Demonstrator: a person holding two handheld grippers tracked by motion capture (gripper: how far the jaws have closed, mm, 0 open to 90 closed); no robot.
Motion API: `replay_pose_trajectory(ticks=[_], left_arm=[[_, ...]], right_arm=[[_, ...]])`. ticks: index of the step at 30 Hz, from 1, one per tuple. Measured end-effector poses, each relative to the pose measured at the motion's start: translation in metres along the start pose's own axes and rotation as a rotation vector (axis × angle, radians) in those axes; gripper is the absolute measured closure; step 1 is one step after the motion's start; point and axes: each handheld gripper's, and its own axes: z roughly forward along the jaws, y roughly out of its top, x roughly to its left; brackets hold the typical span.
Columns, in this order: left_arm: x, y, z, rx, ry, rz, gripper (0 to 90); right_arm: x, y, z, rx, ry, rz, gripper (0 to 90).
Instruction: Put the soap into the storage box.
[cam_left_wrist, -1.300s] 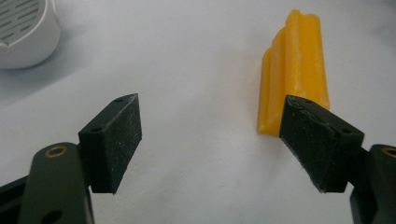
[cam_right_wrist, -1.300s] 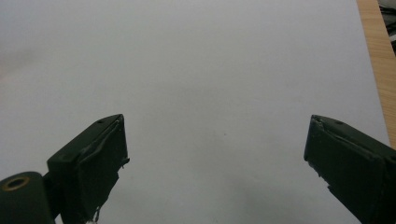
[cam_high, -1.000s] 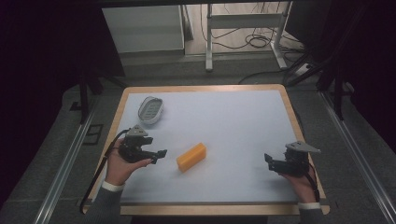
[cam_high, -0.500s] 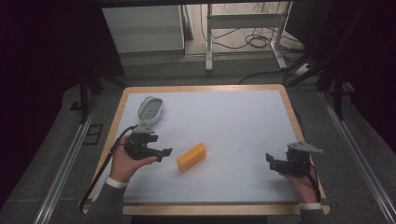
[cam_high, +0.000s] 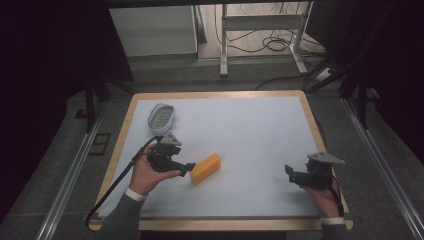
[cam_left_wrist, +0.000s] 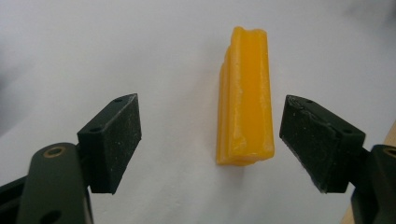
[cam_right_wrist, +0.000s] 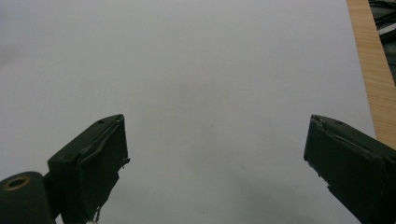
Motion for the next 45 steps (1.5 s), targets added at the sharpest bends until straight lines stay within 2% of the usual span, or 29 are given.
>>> replay_pose_trajectory(ticks=[3, 9, 13, 15, 19, 22, 24, 26, 27, 31, 33, 36, 39, 44, 45], left_arm=[[-0.003, 0.002, 0.007, 0.010, -0.008, -0.006, 21.9], [-0.011, 0.009, 0.021, 0.053, -0.014, 0.022, 22.1], [-0.014, 0.011, 0.024, 0.053, -0.021, 0.013, 22.3], [-0.016, 0.012, 0.027, 0.067, -0.009, 0.024, 22.4], [-0.021, 0.017, 0.033, 0.084, -0.014, 0.038, 22.7], [-0.024, 0.019, 0.036, 0.084, -0.016, 0.031, 24.1], [-0.028, 0.021, 0.038, 0.101, 0.008, 0.055, 24.4], [-0.031, 0.023, 0.043, 0.110, -0.005, 0.058, 25.3], [-0.032, 0.025, 0.046, 0.118, 0.003, 0.065, 26.5], [-0.029, 0.026, 0.052, 0.131, -0.010, 0.050, 28.9], [-0.029, 0.025, 0.058, 0.143, -0.014, 0.045, 35.1], [-0.028, 0.024, 0.065, 0.162, -0.018, 0.042, 39.6], [-0.029, 0.023, 0.068, 0.153, 0.000, 0.049, 50.7], [-0.030, 0.020, 0.076, 0.178, -0.016, 0.049, 54.7], [-0.030, 0.020, 0.077, 0.182, -0.012, 0.053, 59.0]], right_arm=[[0.000, 0.000, 0.000, 0.003, 0.000, 0.001, 6.2], [-0.001, -0.001, 0.001, 0.004, -0.003, 0.007, 6.2], [-0.001, -0.001, 0.001, 0.007, -0.004, 0.008, 6.2], [-0.002, -0.001, 0.001, 0.007, -0.005, 0.008, 6.2], [-0.002, -0.001, 0.002, 0.011, -0.002, 0.009, 6.2], [-0.002, -0.002, 0.002, 0.010, -0.003, 0.008, 6.2], [-0.002, -0.001, 0.001, 0.009, -0.003, 0.008, 6.2], [-0.002, -0.001, 0.002, 0.010, -0.005, 0.008, 6.2], [-0.002, -0.002, 0.002, 0.014, -0.004, 0.007, 6.2], [-0.003, -0.002, 0.002, 0.013, -0.005, 0.005, 6.2], [-0.003, -0.002, 0.002, 0.014, -0.012, 0.009, 6.2], [-0.003, -0.003, 0.003, 0.017, -0.011, 0.008, 6.2], [-0.002, -0.003, 0.003, 0.018, -0.012, 0.005, 6.2], [-0.001, -0.003, 0.003, 0.020, -0.018, -0.005, 6.2], [0.000, -0.002, 0.003, 0.021, -0.019, -0.010, 6.2]])
